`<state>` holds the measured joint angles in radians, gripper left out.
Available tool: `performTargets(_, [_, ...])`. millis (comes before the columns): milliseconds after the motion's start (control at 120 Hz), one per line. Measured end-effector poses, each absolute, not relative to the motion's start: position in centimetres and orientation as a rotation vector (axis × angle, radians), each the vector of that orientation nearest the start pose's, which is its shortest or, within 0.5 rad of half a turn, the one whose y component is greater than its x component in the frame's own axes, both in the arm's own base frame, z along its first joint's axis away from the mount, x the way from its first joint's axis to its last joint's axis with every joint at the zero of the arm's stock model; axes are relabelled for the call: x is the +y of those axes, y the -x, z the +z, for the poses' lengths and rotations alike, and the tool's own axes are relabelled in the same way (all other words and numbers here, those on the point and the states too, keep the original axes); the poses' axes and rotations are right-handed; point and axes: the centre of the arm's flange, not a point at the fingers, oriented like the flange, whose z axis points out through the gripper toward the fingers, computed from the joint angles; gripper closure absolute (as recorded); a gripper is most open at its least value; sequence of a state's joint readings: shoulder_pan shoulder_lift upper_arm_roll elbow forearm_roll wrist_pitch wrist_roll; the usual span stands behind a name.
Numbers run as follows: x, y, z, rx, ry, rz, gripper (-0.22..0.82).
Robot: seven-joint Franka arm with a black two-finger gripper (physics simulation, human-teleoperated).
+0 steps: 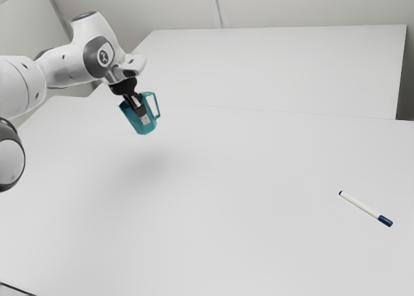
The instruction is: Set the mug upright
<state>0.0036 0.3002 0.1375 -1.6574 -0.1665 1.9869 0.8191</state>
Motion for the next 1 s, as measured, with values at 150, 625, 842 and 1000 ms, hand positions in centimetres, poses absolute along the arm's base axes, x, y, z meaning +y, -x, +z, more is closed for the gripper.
performTargets(150, [6.4,-66.4,40.3,0.919,3.049,-0.155,0.78])
performTargets(625, [4.9,-67.9,36.4,0.803,3.052,-0.181,0.57])
performTargets(842, [4.8,-67.9,36.0,0.746,3.072,-0.18,0.21])
performTargets(1000, [4.8,-68.0,36.3,0.716,3.08,-0.189,0.1])
